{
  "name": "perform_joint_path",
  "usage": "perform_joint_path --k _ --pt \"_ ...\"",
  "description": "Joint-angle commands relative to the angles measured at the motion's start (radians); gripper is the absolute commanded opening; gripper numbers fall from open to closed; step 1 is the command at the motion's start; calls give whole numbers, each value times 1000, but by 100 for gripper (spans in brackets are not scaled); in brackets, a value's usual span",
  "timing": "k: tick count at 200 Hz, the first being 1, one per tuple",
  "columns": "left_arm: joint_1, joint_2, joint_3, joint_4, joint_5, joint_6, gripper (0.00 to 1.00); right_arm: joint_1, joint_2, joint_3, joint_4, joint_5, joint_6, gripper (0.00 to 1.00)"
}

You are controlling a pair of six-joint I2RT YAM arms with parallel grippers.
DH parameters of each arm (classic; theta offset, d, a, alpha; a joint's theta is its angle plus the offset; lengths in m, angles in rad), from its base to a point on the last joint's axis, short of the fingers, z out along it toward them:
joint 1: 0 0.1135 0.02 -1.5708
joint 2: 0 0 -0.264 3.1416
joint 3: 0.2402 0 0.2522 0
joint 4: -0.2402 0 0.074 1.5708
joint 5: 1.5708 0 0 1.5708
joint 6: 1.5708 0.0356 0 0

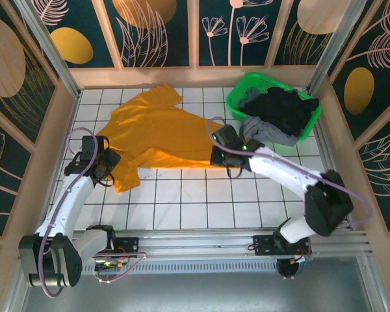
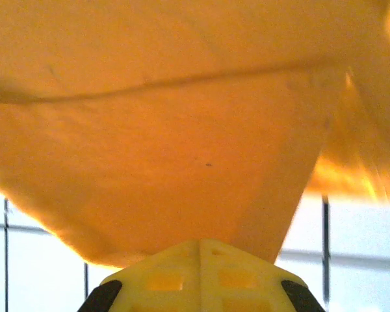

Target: Fold and stack the t-shirts

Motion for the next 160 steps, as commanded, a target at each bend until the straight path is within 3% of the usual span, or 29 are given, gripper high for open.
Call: perform_joint_path --k 1,50,95,160 --pt "5 37 38 -64 -101 47 55 6 -139 -149 -54 15 124 0" --pt "55 160 52 -56 -185 147 57 -69 -264 -287 -169 133 144 0" --pt "110 228 15 -1 -208 237 59 -203 -313 -316 -160 106 90 0" --pt "120 347 -82 174 -55 251 55 -240 -271 -294 -173 108 81 0"
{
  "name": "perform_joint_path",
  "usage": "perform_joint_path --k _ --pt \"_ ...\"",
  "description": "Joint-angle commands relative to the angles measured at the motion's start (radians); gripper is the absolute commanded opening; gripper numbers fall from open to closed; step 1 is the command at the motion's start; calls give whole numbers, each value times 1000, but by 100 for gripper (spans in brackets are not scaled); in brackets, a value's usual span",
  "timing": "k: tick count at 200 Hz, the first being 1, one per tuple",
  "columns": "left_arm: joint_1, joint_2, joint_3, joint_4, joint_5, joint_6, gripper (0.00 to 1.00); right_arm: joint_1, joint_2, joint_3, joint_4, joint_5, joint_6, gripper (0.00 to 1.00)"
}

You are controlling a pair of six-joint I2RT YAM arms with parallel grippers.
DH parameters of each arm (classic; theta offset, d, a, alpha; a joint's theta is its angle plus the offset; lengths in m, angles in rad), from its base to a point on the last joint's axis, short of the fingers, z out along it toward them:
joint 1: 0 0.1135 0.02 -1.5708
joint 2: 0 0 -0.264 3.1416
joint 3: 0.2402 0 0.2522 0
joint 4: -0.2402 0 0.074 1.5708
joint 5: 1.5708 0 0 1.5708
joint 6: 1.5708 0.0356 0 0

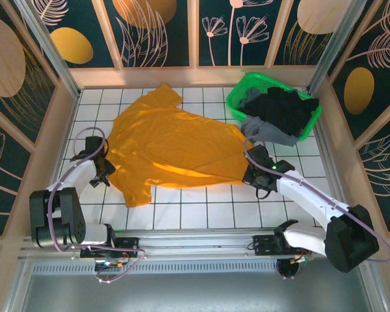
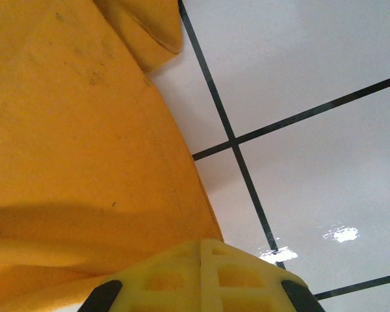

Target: Fold and stack the t-shirts

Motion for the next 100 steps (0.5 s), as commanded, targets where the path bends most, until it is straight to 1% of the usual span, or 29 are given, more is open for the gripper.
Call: perform_joint_path --k 1,24,52,64,73,88,93,100 --pt "6 30 -32 95 58 17 55 -25 5 11 -37 19 -15 0" --pt "4 84 -19 139 60 23 50 -30 9 6 -37 12 -5 0" --pt "6 130 4 171 45 26 34 -31 13 2 -47 0 28 0" --pt "5 139 10 179 31 25 29 -31 15 0 -51 -6 41 0" --pt "4 141 14 187 24 27 23 -31 15 0 -53 -13 50 0" --pt "6 135 21 196 15 28 5 -31 15 -1 -55 -20 61 0" --pt "6 130 24 194 11 27 0 -29 15 -1 -53 -22 63 0" --pt "5 123 28 189 -1 25 0 -30 15 0 -52 -25 64 0"
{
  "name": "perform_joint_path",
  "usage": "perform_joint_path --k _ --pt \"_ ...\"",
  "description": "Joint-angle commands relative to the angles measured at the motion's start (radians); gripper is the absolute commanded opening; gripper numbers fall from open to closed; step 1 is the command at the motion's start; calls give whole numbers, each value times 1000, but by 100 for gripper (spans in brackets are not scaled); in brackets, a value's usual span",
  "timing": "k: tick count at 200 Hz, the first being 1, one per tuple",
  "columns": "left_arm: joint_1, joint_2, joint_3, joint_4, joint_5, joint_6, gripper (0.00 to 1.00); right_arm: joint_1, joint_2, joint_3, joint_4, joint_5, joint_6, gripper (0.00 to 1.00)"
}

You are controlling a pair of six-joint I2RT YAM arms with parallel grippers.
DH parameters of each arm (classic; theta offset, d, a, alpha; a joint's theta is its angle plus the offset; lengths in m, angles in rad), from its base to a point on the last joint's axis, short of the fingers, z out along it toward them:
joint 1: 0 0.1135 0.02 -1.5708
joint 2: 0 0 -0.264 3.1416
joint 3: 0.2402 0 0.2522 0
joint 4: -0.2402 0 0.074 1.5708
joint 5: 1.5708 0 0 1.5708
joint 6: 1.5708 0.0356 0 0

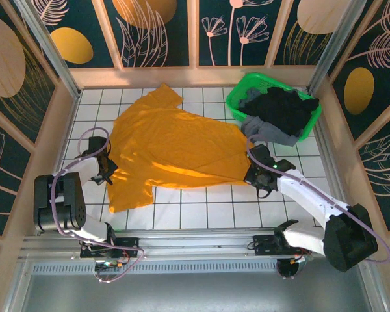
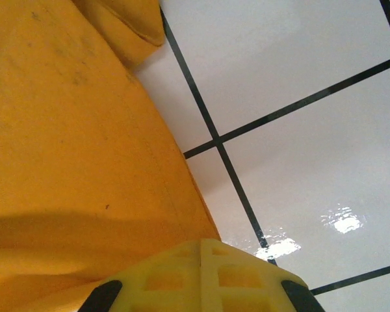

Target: Fold and stack the t-shirts

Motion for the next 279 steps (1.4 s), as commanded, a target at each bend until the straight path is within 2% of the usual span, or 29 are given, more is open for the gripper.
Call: perform_joint_path --k 1,34,66,80,96,144,158,173,176,187,195,208,223,230,241,246,256,274,279 --pt "4 4 26 33 -24 -4 0 -5 6 0 -36 -14 33 0" --pt "5 -61 48 -16 -93 -21 0 11 22 25 -2 -48 8 0" --pt "10 -113 47 -70 -198 -51 0 47 126 66 14 -81 -4 0" --pt "28 -121 31 -73 -209 -55 0 56 165 69 9 -104 9 0" --pt "49 -123 14 -65 -196 -46 0 116 190 74 -18 -112 27 0" --pt "56 -77 36 -60 -221 16 0 258 138 31 -151 -134 106 0" --pt "56 -62 48 -64 -240 35 0 279 114 -2 -162 -134 132 0" --pt "56 -57 58 -69 -266 55 0 283 99 -40 -155 -190 151 0" --pt "57 -57 61 -71 -270 58 0 283 96 -47 -153 -196 153 4" --pt "55 -57 68 -75 -287 67 0 283 87 -51 -149 -205 160 31" --pt "56 -61 72 -81 -303 71 0 282 80 -34 -158 -192 165 44" --pt "56 -68 82 -93 -328 73 0 270 75 24 -180 -148 161 55" --pt "56 -85 92 -112 -355 57 0 224 90 98 -171 -103 136 57" --pt "56 -95 100 -123 -358 42 14 191 107 129 -149 -94 117 58" --pt "56 -117 114 -131 -348 20 48 135 151 181 -101 -82 93 55" --pt "55 -126 123 -136 -335 6 58 112 176 205 -72 -79 82 52" --pt "56 -140 148 -143 -293 -20 62 75 238 267 -9 -72 54 47" --pt "53 -151 185 -121 -173 -73 61 67 392 391 72 -30 19 39" --pt "51 -148 192 -101 -131 -82 59 35 439 430 82 -23 13 37"
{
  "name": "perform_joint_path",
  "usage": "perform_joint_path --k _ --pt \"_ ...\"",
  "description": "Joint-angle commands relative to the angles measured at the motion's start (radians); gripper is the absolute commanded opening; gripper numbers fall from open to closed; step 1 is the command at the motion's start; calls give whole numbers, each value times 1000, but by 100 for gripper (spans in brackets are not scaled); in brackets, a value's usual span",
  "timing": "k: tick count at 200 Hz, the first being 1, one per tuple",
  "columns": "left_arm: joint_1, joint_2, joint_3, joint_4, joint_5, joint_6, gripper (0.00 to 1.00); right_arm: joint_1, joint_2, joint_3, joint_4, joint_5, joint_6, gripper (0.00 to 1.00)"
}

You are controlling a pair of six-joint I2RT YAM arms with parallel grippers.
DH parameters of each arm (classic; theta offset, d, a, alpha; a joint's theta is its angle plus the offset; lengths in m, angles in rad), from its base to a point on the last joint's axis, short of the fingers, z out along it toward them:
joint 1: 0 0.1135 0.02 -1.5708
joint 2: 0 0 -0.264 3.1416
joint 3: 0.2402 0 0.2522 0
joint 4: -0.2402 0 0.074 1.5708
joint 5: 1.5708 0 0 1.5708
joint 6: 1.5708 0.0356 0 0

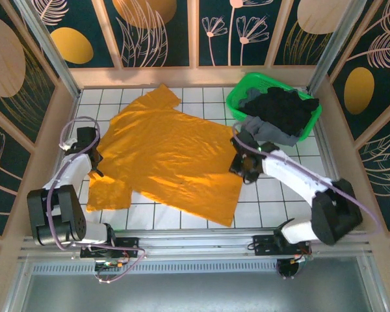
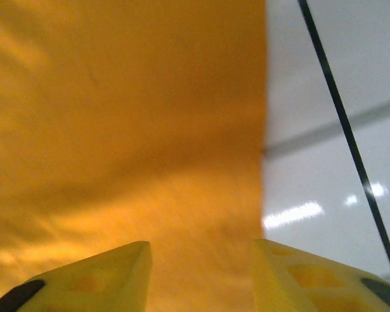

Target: Fold and stack the t-shirts

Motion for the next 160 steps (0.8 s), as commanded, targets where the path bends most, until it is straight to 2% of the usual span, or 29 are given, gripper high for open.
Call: perform_joint_path --k 1,29,61,74,101,125,160 --pt "0 -26 63 21 144 -76 59 -43 172 144 133 72 -62 37" --pt "-9 80 118 167 419 -94 54 -68 388 297 183 103 -67 30" --pt "-30 281 245 212 539 -73 54 -88 586 412 224 64 -75 30" --pt "-32 374 282 192 523 -67 54 -84 663 471 210 26 -81 30" --pt "-8 485 308 92 388 -83 48 -56 797 585 197 -65 -103 32" --pt "87 458 213 96 359 -125 47 -21 945 752 167 -180 -133 34" --pt "215 415 117 111 360 -83 47 35 1182 1138 46 -253 -180 39"
